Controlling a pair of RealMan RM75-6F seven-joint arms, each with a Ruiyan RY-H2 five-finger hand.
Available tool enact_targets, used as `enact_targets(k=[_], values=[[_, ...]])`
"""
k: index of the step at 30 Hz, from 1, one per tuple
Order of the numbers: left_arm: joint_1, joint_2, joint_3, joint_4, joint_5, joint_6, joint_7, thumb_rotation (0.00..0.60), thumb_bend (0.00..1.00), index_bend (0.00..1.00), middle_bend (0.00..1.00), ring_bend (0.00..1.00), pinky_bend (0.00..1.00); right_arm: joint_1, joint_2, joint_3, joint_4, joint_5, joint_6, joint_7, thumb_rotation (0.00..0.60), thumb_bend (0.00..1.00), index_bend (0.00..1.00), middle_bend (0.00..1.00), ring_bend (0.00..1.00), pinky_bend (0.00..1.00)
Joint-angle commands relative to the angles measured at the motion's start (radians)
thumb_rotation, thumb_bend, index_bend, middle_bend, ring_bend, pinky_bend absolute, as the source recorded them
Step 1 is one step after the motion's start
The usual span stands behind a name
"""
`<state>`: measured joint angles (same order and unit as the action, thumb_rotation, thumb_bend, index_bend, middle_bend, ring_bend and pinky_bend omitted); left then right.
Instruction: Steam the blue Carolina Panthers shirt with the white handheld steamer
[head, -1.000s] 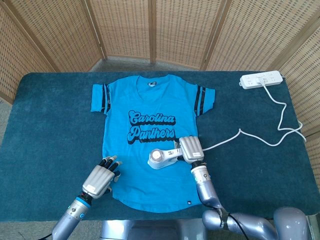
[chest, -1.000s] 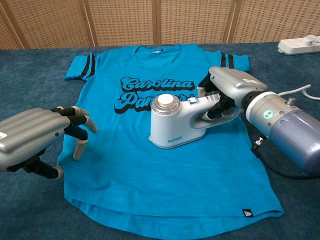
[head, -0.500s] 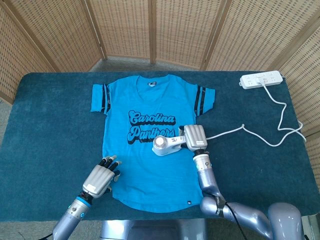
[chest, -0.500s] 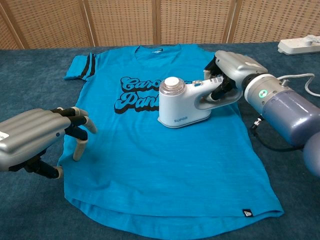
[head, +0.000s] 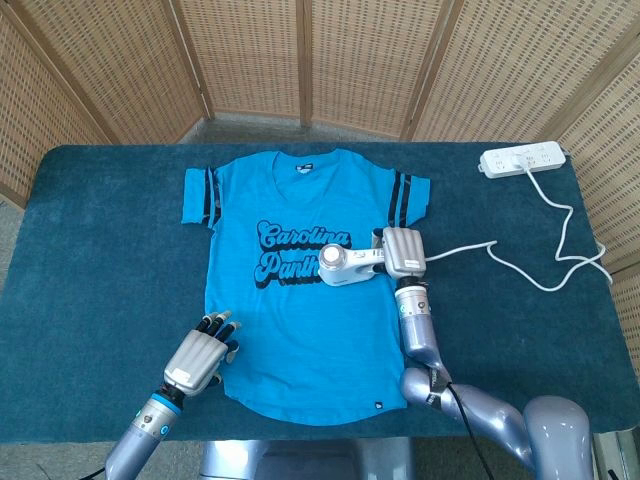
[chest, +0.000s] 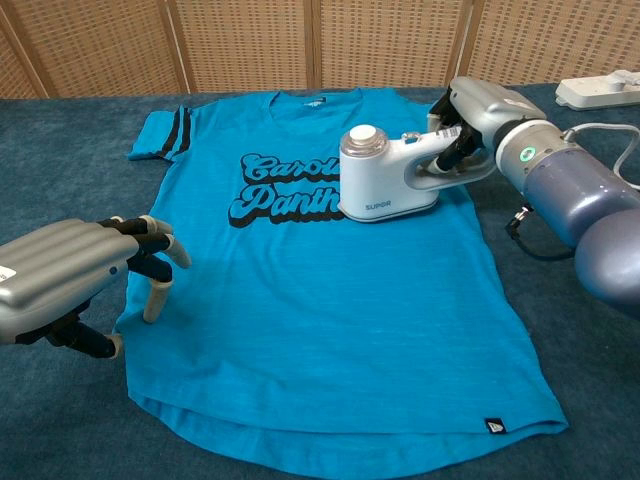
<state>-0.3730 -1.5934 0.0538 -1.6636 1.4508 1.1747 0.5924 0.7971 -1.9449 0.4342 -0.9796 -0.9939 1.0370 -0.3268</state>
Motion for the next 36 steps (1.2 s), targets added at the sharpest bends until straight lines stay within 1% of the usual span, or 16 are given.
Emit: enact_targets(k=[1, 7, 14, 22, 26, 36], values=[[0.0, 0.0, 0.0, 0.0, 0.0, 0.0, 0.0, 0.498, 0.38, 0.61, 0.25, 0.11, 0.15, -0.002, -0.004, -0.008, 0.008, 0.001, -0.005, 0.007, 0.6, 0.33, 0.66, 0.64, 0.59, 0.46], [0.001, 0.001, 0.001, -0.001, 0.002, 0.002, -0.002, 0.496, 0.38, 0.61, 0.25, 0.11, 0.15, -0.005, -0.013, -0.025, 0.017, -0.004, -0.009, 0.016, 0.6, 0.33, 0.66, 0.64, 0.59, 0.46], [0.004, 0.007, 0.003, 0.0, 0.005, 0.007, -0.01, 0.492, 0.38, 0.61, 0.25, 0.11, 0.15, -0.018, -0.013, -0.059, -0.02, -0.018, -0.006, 0.005, 0.6, 0.33, 0.66, 0.64, 0.59, 0.46], [0.003, 0.007, 0.004, 0.006, 0.01, 0.006, -0.022, 0.498, 0.38, 0.61, 0.25, 0.11, 0.15, -0.06, 0.033, -0.108, -0.136, -0.046, 0.012, -0.008, 0.6, 0.33, 0.66, 0.64, 0.59, 0.46], [0.003, 0.004, 0.004, 0.01, 0.013, 0.006, -0.025, 0.492, 0.38, 0.61, 0.25, 0.11, 0.15, -0.084, 0.062, -0.132, -0.197, -0.058, 0.023, -0.011, 0.6, 0.33, 0.66, 0.64, 0.59, 0.46], [0.002, 0.004, 0.003, 0.012, 0.018, 0.006, -0.03, 0.499, 0.38, 0.61, 0.25, 0.11, 0.15, -0.137, 0.12, -0.19, -0.309, -0.088, 0.045, -0.007, 0.6, 0.33, 0.66, 0.64, 0.59, 0.46]])
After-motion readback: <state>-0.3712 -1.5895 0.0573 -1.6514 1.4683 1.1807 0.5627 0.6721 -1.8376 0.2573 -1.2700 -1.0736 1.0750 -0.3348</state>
